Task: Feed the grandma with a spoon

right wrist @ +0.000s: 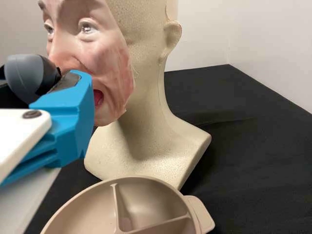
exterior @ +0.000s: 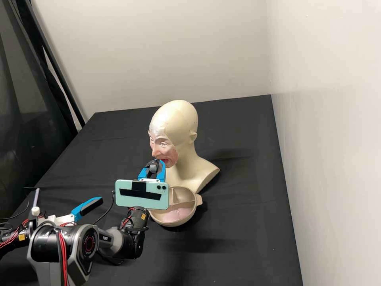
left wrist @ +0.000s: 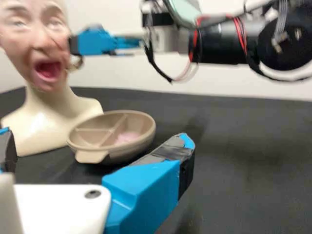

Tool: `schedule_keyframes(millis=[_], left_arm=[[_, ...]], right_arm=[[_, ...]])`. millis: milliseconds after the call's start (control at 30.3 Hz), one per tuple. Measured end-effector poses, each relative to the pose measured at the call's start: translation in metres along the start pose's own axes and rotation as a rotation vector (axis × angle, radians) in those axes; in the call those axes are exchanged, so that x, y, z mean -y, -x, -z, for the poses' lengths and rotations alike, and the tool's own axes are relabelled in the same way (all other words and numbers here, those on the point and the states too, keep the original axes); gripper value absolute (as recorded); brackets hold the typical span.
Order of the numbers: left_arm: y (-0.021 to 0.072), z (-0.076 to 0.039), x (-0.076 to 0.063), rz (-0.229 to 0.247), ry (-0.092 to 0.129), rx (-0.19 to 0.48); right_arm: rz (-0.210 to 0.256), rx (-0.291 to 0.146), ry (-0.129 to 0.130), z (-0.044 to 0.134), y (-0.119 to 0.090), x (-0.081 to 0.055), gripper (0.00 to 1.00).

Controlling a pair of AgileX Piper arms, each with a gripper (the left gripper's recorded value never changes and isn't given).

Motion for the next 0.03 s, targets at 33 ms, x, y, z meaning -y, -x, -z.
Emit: schedule_keyframes(millis=[33], left_arm=[[0.0015, 0.0, -0.001, -0.014, 0.016, 0.002]], right_arm=[[0.0, 0.0, 0.0, 0.0, 0.0, 0.0, 0.0]])
